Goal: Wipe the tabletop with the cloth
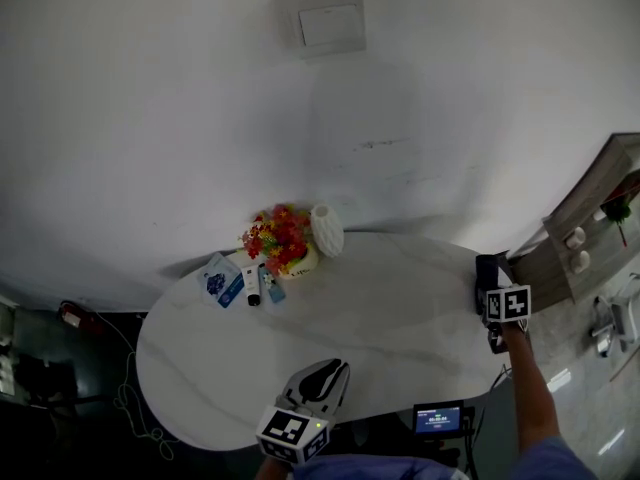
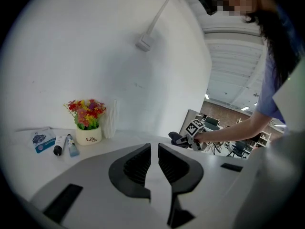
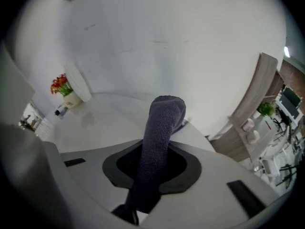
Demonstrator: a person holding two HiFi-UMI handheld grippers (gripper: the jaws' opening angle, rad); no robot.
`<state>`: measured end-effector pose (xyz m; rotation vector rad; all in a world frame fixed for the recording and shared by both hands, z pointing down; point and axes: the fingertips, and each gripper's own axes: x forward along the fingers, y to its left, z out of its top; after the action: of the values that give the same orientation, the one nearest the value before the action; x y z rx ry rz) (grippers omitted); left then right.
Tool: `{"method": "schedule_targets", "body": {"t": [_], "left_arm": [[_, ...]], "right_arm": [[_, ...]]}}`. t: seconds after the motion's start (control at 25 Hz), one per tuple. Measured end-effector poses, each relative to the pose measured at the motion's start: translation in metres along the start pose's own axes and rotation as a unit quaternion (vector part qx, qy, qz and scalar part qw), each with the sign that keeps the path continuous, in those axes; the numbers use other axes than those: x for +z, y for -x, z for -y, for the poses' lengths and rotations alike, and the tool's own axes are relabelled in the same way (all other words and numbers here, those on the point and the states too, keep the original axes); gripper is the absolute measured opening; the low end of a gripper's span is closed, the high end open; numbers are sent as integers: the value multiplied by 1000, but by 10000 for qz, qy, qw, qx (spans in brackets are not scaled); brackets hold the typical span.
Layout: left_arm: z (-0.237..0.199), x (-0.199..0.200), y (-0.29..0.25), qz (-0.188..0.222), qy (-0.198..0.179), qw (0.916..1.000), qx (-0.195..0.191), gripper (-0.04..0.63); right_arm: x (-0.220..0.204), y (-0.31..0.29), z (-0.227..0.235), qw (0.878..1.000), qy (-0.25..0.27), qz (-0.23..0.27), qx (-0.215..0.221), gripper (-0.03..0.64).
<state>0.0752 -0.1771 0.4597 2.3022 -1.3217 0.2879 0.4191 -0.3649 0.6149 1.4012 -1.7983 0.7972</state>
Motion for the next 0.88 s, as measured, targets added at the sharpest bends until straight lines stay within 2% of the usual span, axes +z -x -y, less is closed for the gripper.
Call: {"method": "schedule_targets", "body": {"t": [0.16, 0.28, 0.44, 0.68, 0.88], "left_arm": [[-11, 2, 5, 110, 92, 9998, 138, 58], [-19, 3, 9, 184, 118, 9995, 217, 58], [-38, 4, 19, 305, 221, 9986, 369, 58], [-64, 0, 37, 404, 428, 9962, 637, 58], [-77, -6, 47, 384, 522, 9952, 731, 58]], "right_arm": [[32, 5, -108, 9933, 647, 291, 913, 83], [44, 8, -196, 9804, 1085, 407, 1596, 83], [48, 3, -309, 9616, 1279, 437, 2388, 83], [16, -14, -426, 9395, 1680, 63, 2986, 83], [-13, -27, -466, 9302, 1986, -241, 3077, 83]]}}
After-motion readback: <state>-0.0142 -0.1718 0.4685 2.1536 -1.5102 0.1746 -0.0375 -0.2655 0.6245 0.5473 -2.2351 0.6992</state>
